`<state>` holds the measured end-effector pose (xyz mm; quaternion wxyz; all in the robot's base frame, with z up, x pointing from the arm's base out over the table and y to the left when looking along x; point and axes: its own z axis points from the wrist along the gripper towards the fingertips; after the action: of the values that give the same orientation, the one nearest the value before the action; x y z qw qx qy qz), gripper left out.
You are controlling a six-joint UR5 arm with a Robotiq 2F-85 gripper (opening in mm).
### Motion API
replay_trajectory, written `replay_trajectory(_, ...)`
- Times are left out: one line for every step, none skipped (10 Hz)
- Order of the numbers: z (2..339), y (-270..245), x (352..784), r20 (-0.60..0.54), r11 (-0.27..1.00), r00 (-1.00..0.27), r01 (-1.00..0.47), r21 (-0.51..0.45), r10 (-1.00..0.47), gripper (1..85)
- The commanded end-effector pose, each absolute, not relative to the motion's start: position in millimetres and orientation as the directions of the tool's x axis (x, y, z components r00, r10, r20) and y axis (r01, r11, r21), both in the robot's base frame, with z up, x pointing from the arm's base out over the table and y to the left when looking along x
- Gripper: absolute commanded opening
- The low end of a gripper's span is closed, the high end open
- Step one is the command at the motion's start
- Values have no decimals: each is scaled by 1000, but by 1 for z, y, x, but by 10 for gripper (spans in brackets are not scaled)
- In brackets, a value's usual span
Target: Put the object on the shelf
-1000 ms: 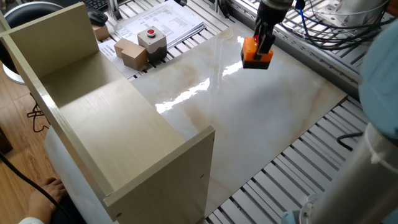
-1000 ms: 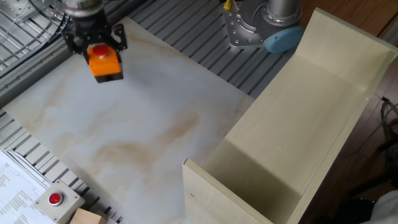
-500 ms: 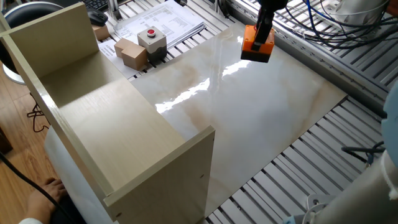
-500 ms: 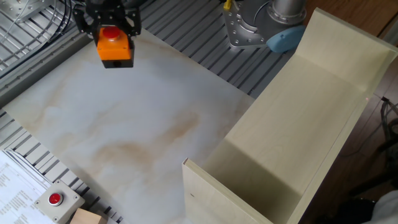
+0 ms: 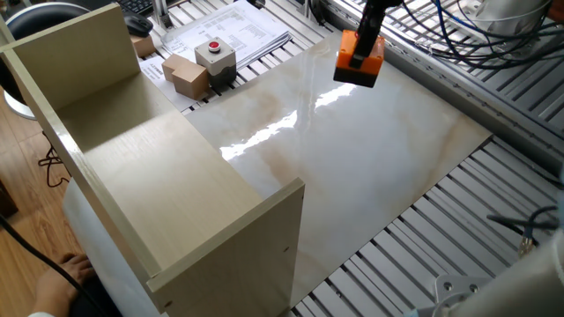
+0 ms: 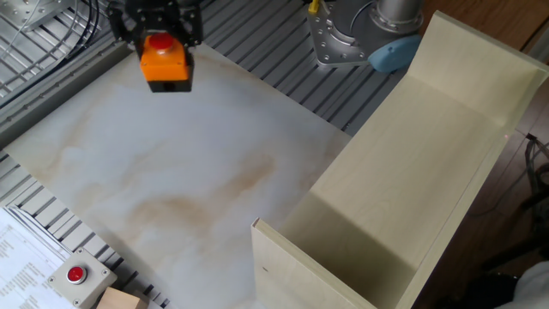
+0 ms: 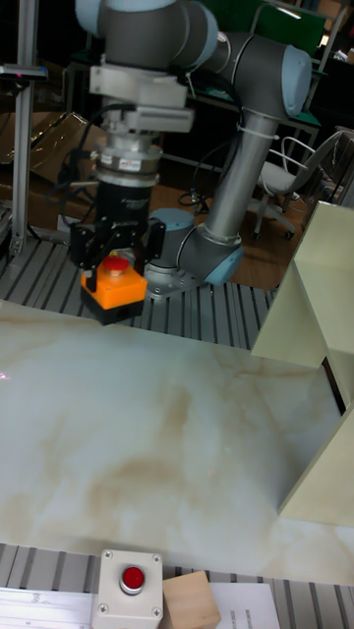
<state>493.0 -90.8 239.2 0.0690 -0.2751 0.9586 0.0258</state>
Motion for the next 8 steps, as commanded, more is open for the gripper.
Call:
replay_trajectory(266, -66, 482, -153, 856, -845, -517, -6, -512, 10)
replay_trajectory(265, -62, 479, -151, 843, -834, -538, 10, -530, 10)
replay_trajectory(265, -66, 480, -146, 832, -822, -555, -7, -550, 10)
replay_trajectory(262, -65, 480, -157, 827, -817, -562, 4, -555, 10)
replay_trajectory(247, -82, 471, -165, 826, -816, -564, 10, -554, 10)
replay_trajectory(239, -98, 455, -156, 834, -825, -551, 13, -543, 10)
replay_trajectory(250, -94, 444, -150, 839, -833, -542, 35, -532, 10)
replay_trajectory(276, -82, 435, -113, 854, -852, -519, 45, -512, 10)
